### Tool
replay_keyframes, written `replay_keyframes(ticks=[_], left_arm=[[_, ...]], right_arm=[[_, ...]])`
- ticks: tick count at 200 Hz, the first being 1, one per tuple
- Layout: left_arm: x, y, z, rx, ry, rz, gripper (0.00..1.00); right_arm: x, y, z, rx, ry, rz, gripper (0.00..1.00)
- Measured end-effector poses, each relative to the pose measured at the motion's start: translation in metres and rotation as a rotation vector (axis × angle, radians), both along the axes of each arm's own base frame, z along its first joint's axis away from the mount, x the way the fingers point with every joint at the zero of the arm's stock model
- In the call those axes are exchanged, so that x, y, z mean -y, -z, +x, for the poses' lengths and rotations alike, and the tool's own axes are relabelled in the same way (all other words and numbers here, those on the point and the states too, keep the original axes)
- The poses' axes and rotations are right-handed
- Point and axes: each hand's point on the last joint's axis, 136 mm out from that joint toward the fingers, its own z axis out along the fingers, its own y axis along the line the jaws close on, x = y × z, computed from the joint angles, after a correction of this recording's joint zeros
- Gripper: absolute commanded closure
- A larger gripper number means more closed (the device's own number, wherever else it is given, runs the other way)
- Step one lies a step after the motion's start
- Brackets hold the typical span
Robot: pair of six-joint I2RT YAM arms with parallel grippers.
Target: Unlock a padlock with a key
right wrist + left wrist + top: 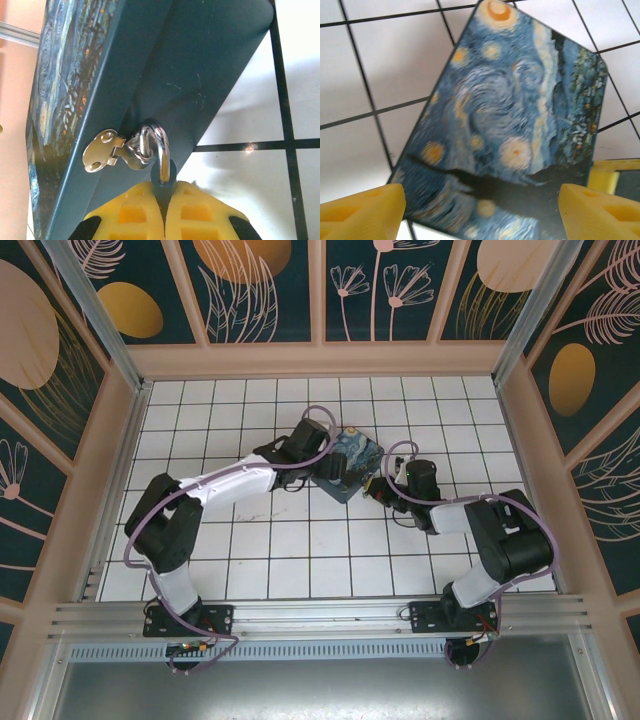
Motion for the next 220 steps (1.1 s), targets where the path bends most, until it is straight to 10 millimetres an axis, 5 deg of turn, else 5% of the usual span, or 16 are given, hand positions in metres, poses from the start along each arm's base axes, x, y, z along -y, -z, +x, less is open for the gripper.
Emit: replay_keyframes(ticks=[38,220], left_arm=[[0.013,0.023,0.007,-0.016,0.014,0.064,0.21],[0.023,0.035,0.022,0.176,0.029,0.292,0.40]], right_arm=[[0.000,0.000,0.000,0.000,0.001,0.001,1.00],[0.013,0.009,0.030,-0.025,-0.046,-0.009,1.00]])
